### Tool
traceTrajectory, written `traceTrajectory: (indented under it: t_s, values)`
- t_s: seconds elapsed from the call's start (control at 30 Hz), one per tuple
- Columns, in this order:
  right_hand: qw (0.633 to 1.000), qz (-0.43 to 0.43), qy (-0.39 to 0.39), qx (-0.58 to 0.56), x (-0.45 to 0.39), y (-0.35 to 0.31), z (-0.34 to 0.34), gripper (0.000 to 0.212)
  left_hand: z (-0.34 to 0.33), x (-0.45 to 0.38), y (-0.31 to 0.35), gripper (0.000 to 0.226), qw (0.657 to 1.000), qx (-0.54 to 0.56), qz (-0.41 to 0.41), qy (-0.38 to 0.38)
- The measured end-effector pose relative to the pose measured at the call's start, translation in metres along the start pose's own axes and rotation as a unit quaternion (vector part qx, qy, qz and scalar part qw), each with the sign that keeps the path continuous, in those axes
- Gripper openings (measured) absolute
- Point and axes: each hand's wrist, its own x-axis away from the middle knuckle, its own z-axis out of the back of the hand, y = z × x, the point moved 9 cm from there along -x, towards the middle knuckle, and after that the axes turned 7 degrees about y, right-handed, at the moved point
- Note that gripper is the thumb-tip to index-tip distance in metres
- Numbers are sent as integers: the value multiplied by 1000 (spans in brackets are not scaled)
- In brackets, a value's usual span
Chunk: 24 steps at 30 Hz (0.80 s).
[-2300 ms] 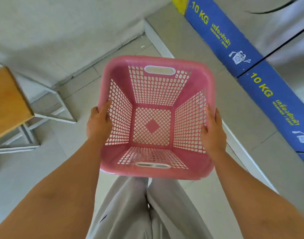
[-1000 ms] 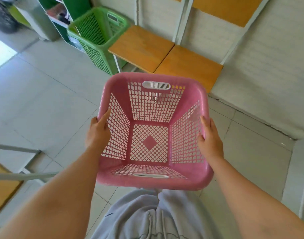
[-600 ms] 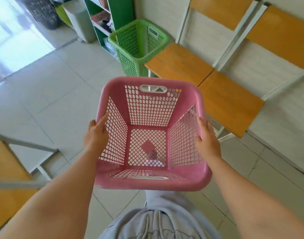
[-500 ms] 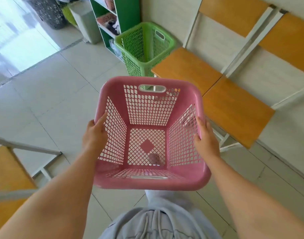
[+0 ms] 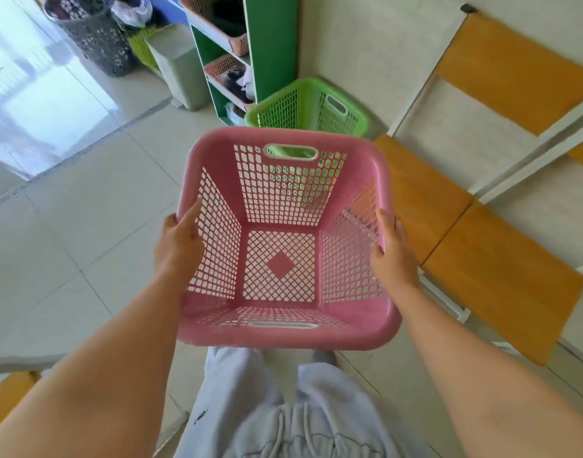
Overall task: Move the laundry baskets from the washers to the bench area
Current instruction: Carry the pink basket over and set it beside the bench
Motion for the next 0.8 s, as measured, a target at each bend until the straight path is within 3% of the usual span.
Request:
traceTrajectory:
  t_s: [0.23,0.43,0.53,0.63,0.8]
  values:
    - [996,-45,68,-32,-53,-88,-39,79,28,-162,13,55,997,5,-75,-20]
    - [978,-120,160,-54,-93,-141,-37,71,59,-276,78,48,983,29,-179,7]
    - [969,-153,184,-67,-112,-150,-29,65,55,-331,118,45,976,19,-213,-25]
    - [967,-169,177,-74,-149,-155,-22,63,50,-384,168,49,966,8,-247,-79]
    - [967,-203,128,-84,-209,-158,-19,64,44,-429,210,59,963,-33,-248,-99]
